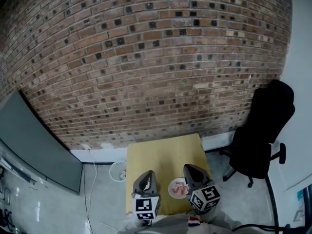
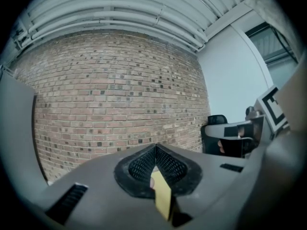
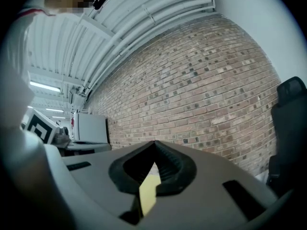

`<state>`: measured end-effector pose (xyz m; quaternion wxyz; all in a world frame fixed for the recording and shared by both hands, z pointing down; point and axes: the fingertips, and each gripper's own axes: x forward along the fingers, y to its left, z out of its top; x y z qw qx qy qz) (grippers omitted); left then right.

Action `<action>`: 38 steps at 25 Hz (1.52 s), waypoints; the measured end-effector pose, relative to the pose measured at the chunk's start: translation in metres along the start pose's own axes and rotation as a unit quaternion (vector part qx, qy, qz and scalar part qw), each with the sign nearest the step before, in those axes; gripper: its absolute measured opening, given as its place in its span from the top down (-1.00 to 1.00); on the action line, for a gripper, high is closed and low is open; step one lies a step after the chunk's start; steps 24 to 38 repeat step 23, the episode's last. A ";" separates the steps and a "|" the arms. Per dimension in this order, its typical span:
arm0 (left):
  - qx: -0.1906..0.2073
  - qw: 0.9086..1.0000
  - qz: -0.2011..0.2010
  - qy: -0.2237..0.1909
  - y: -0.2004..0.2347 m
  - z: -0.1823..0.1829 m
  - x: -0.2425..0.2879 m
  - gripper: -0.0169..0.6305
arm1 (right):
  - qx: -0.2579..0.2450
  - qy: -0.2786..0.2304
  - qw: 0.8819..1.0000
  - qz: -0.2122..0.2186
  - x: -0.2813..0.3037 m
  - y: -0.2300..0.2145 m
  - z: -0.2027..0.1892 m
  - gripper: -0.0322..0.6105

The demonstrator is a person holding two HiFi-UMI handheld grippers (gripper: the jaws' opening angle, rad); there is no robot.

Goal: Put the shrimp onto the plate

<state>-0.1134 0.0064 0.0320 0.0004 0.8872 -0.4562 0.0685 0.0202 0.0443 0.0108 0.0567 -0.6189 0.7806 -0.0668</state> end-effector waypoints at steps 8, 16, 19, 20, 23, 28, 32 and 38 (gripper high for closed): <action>0.007 1.000 0.001 0.002 -0.002 -0.001 -0.002 0.91 | -0.003 0.005 1.000 0.003 -0.003 0.006 -0.003 0.83; 0.009 1.000 -0.003 0.010 -0.008 -0.008 0.000 0.91 | -0.002 0.010 1.000 0.011 -0.002 0.010 -0.009 0.83; 0.009 1.000 -0.001 0.013 -0.007 -0.010 0.001 0.91 | -0.001 0.012 1.000 0.009 -0.001 0.008 -0.010 0.83; 0.009 1.000 -0.001 0.013 -0.007 -0.010 0.002 0.91 | -0.001 0.012 1.000 0.009 -0.001 0.006 -0.010 0.83; 0.010 1.000 -0.002 0.012 -0.009 -0.009 0.006 0.91 | -0.001 0.013 1.000 0.008 0.000 0.002 -0.011 0.83; 0.010 1.000 -0.002 0.012 -0.009 -0.009 0.006 0.91 | -0.001 0.013 1.000 0.008 0.000 0.002 -0.011 0.83; 0.010 1.000 -0.002 0.012 -0.009 -0.009 0.006 0.91 | -0.001 0.013 1.000 0.008 0.000 0.002 -0.011 0.83; 0.010 1.000 -0.002 0.012 -0.009 -0.009 0.006 0.91 | -0.001 0.013 1.000 0.008 0.000 0.002 -0.011 0.83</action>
